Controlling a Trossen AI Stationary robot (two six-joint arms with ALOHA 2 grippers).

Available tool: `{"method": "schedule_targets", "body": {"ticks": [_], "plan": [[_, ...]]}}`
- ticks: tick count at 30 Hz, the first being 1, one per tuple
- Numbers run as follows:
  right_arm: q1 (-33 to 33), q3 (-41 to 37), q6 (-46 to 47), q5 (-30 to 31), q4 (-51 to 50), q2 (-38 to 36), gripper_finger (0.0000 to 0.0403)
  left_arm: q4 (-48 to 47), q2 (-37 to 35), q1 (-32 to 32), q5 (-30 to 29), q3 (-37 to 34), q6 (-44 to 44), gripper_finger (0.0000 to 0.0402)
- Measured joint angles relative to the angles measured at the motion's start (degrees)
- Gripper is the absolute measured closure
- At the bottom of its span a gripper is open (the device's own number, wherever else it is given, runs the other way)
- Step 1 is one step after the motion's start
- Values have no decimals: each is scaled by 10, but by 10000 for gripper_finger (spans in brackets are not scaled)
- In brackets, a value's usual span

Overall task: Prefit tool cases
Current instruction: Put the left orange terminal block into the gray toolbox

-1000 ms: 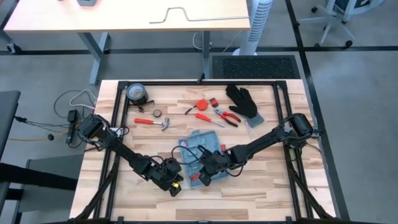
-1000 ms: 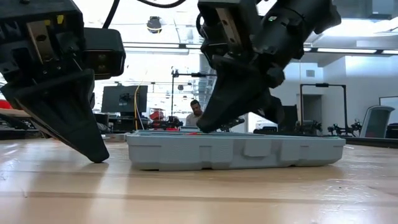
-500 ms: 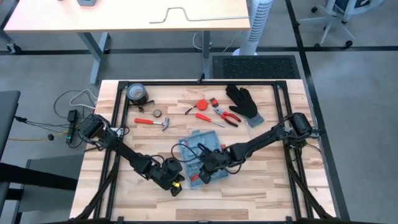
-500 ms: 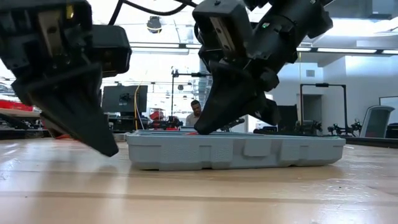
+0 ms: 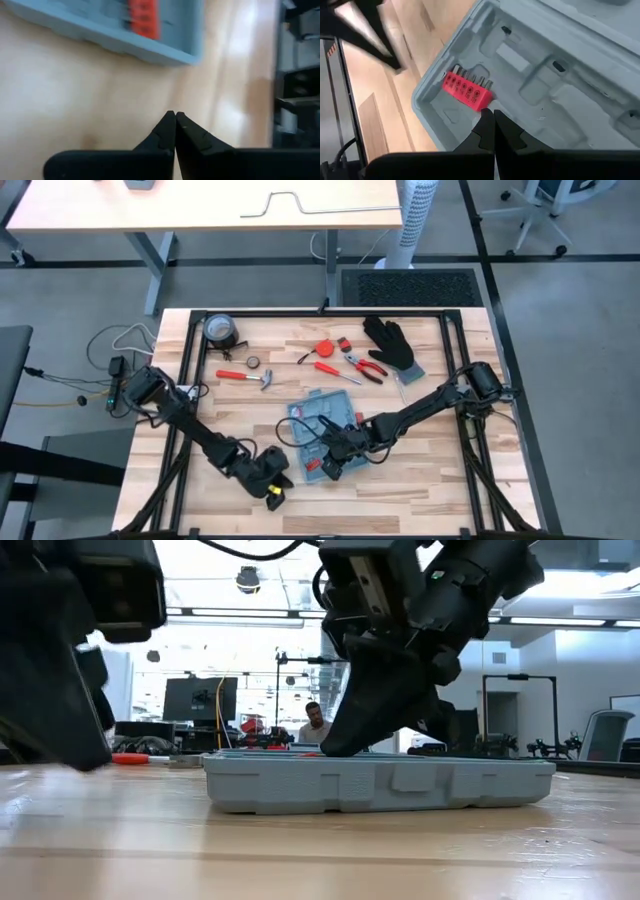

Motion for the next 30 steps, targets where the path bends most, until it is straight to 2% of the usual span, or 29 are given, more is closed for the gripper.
{"method": "schedule_targets", "body": {"ticks": [5,9,11,18,23,30], "plan": [[-7,0,0,0,-6,0,403,69,27,-9,-24,0,-10,401],[-12,0,2,0,-8,0,403,195,82,-6,-25,4,-32,401],[-10,0,2,0,-6,0,403,228,101,-6,-26,10,-34,401],[6,0,11,0,-7,0,403,219,111,-4,-31,28,-17,401],[9,0,16,7,-7,0,403,160,111,3,-41,39,-19,401],[5,0,17,15,-6,0,403,136,112,17,-54,42,-17,401]]}}
